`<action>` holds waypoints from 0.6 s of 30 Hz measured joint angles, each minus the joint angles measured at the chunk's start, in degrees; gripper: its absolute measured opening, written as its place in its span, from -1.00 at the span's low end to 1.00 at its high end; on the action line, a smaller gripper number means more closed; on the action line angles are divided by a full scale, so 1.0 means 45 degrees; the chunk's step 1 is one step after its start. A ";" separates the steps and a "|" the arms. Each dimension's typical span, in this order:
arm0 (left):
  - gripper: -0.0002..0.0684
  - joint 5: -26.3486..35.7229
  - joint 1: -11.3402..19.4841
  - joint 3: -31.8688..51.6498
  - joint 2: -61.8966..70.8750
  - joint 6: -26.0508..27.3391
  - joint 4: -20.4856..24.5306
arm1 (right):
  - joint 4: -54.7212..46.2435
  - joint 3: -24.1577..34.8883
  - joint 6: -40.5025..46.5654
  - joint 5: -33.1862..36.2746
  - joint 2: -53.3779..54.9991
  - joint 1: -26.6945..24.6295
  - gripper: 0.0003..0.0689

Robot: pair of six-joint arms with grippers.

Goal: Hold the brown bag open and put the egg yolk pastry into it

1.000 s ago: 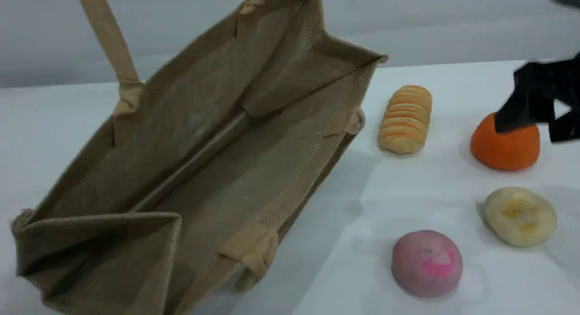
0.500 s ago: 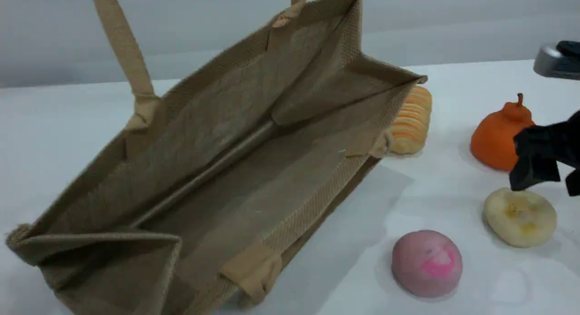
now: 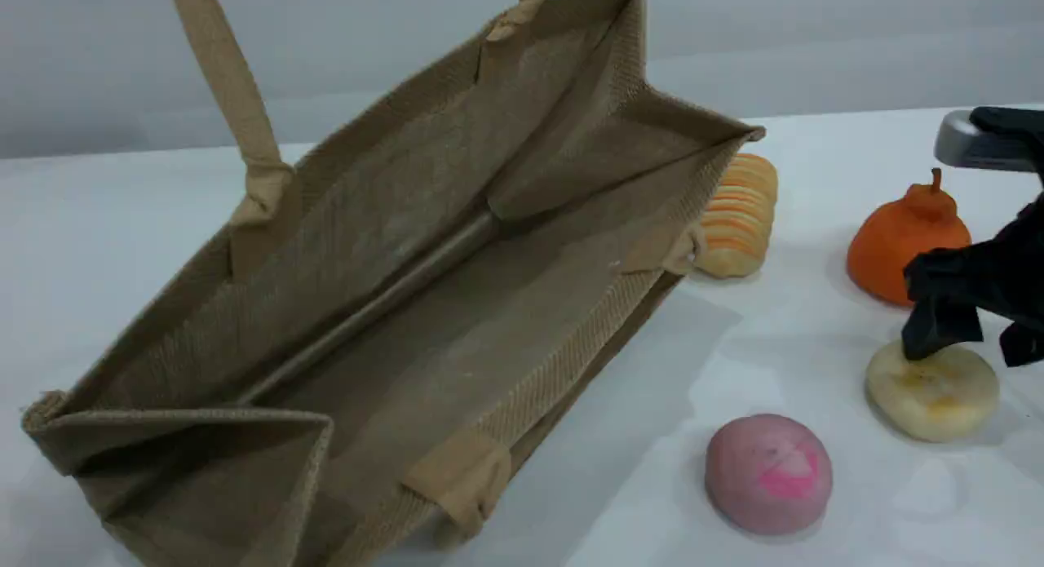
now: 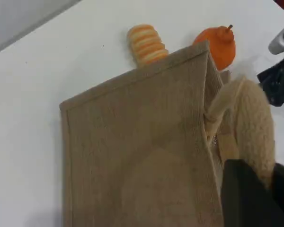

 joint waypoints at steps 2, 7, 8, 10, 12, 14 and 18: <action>-0.73 0.0000 0.0000 0.0000 0.0000 0.0000 0.0000 | 0.0000 0.0000 0.0000 0.0342 0.0225 0.0000 0.48; -0.73 0.0000 0.0000 0.0000 0.0000 -0.0011 0.0014 | 0.0026 0.0000 -0.0051 0.0501 0.0518 0.0000 0.48; -0.73 -0.0016 0.0000 0.0000 0.0000 -0.0011 0.0014 | 0.0026 0.0000 -0.0051 0.0501 0.0518 0.0000 0.46; -0.73 -0.0059 0.0000 0.0000 0.0000 -0.0011 0.0014 | 0.0026 0.0000 -0.0226 0.0741 0.0518 0.0000 0.33; -0.73 -0.0162 0.0000 0.0000 0.0000 -0.0011 0.0014 | 0.0015 0.0000 -0.0314 0.1033 0.0518 0.0000 0.09; -0.73 -0.0163 0.0000 0.0000 0.0000 -0.0011 0.0014 | -0.0001 0.0000 -0.0330 0.1280 0.0518 0.0000 -0.26; -0.73 -0.0163 0.0000 0.0000 0.0000 -0.0011 0.0014 | -0.0135 0.0000 -0.0367 0.1875 0.0360 0.0000 -0.74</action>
